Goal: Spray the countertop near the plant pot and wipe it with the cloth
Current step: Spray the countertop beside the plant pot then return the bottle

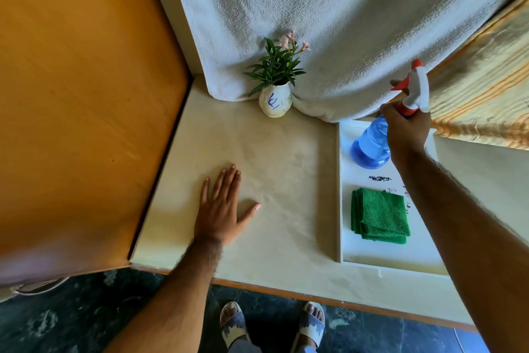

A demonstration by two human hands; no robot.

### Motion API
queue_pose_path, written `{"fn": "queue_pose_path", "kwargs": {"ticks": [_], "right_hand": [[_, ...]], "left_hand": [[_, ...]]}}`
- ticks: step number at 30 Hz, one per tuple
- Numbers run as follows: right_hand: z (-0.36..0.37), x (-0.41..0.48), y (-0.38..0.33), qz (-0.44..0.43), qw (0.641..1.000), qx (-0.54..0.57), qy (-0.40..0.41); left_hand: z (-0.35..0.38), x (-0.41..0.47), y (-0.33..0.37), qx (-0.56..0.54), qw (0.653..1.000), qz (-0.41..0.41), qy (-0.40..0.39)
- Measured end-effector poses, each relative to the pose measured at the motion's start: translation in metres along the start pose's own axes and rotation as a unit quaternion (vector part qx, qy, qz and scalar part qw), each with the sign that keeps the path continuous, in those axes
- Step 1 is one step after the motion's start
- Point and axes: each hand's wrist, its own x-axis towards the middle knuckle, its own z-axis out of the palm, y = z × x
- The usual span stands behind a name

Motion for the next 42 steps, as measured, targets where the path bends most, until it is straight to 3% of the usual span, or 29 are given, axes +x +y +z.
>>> {"fn": "queue_pose_path", "kwargs": {"ticks": [2,6,13,33,38,42], "right_hand": [[0.003,-0.002,-0.014,0.015,1.0,0.003,-0.025],[0.035,-0.022,-0.043,-0.024,0.985,-0.051,-0.164],[0.113,-0.079,-0.024,0.086,0.936,-0.209,-0.27],[0.149,-0.072,-0.019,0.11,0.913,-0.313,-0.239],[0.14,-0.074,-0.018,0.112,0.922,-0.28,-0.241],[0.122,-0.077,-0.023,0.096,0.954,-0.205,-0.196]], "left_hand": [[0.0,0.0,0.0,-0.006,1.0,-0.002,0.002],[-0.001,0.0,0.0,-0.01,1.0,-0.005,0.0],[0.0,-0.001,-0.001,-0.018,1.0,-0.01,0.015],[0.008,0.0,-0.004,-0.015,1.0,-0.009,0.021],[0.01,-0.001,-0.006,-0.018,1.0,-0.008,0.016],[0.01,0.0,-0.007,-0.015,1.0,-0.007,0.016]]}}
